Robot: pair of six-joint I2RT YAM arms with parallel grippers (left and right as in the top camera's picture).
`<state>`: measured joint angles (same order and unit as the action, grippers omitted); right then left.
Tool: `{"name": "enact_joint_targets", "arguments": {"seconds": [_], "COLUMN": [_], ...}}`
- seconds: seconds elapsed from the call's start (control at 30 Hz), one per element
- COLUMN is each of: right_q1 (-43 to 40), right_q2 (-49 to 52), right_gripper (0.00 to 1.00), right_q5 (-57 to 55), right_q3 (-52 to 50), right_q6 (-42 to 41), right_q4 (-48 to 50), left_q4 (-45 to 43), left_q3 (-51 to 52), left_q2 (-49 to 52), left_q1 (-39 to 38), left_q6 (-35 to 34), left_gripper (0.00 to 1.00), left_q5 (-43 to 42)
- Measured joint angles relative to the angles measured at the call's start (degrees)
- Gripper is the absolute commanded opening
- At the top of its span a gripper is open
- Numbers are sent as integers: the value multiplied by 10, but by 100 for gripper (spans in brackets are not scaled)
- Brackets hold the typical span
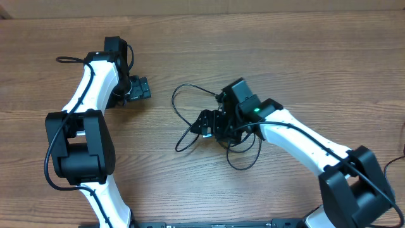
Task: Untangle cables
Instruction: 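Reach the right gripper back into the remaining cable pile, then grasp a black cable with the right gripper and lift it up-right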
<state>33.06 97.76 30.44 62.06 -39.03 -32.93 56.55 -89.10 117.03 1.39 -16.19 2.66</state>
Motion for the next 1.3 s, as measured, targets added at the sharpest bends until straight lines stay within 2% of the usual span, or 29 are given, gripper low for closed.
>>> {"name": "enact_joint_targets", "arguments": {"seconds": [0.1,0.23,0.43,0.63,0.67,0.87,1.0,1.17,1.3], "right_q1": [16,35,77,102,103,104,104,92,71], "right_q2": [14,30,52,53,53,53,53,53,46], "right_gripper": [91,84,55,8,4,4,4,4,4], "right_q5": [-26,-44,-54,-74,-79,-103,-109,-112,-131], "right_q3": [0,0,0,0,0,0,0,16,65], "right_q6": [-24,-53,-76,-85,-84,-90,-64,-9,31], "right_q4": [12,29,54,66,64,60,44,-44,-141], "left_q4": [0,0,0,0,0,0,0,0,0], "left_q3": [0,0,0,0,0,0,0,0,0], "left_q2": [0,0,0,0,0,0,0,0,0], "left_q1": [0,0,0,0,0,0,0,0,0], "left_q6": [0,0,0,0,0,0,0,0,0], "left_gripper": [100,100,100,100,100,99,100,100,100], "left_q5": [0,0,0,0,0,0,0,0,0]}}
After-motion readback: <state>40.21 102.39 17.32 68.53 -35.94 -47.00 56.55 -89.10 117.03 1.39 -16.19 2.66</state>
